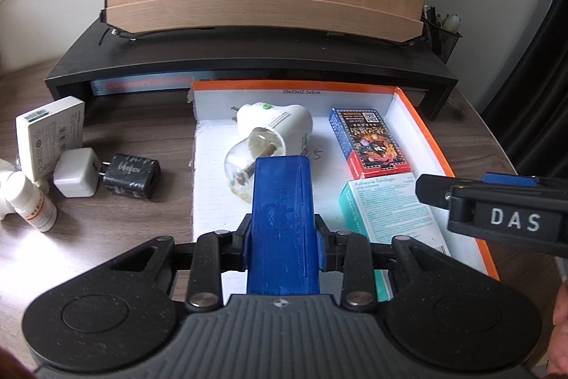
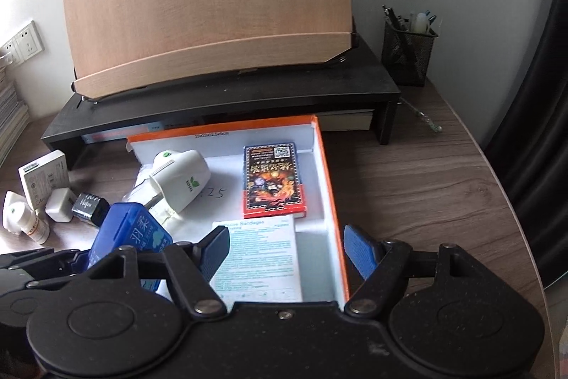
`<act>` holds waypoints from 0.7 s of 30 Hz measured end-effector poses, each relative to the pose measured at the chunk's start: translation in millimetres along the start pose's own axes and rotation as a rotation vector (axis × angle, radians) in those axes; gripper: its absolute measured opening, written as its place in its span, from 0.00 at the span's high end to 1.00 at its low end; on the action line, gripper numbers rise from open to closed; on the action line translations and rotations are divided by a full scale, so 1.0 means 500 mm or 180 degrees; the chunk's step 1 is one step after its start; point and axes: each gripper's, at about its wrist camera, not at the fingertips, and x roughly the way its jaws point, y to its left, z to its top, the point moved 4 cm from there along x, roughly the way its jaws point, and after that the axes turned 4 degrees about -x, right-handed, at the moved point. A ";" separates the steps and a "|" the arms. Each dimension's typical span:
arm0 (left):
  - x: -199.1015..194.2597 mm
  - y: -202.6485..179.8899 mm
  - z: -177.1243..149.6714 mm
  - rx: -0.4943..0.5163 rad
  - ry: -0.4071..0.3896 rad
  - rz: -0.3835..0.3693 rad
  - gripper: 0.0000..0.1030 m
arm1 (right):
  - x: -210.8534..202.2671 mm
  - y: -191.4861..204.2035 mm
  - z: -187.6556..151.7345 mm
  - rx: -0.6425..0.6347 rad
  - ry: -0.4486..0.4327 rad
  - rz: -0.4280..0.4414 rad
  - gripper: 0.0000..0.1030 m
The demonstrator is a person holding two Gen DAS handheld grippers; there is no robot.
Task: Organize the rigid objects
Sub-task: 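Release the bandage box with right tool while left tool releases the blue box, then withdraw both tools toward the white freshener and pill bottle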
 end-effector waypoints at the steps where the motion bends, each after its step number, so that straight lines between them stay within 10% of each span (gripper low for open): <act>1: 0.004 -0.004 0.001 0.0026 0.0005 -0.0012 0.67 | -0.003 -0.002 0.000 0.0007 -0.0009 0.0000 0.17; 6: -0.002 -0.019 0.004 0.0055 -0.0042 -0.0091 0.47 | -0.020 -0.012 0.002 0.0041 -0.0080 -0.0029 0.17; 21: -0.102 0.096 0.013 -0.0352 -0.0325 0.0211 0.33 | -0.047 0.093 0.011 -0.0189 -0.0188 0.0257 0.16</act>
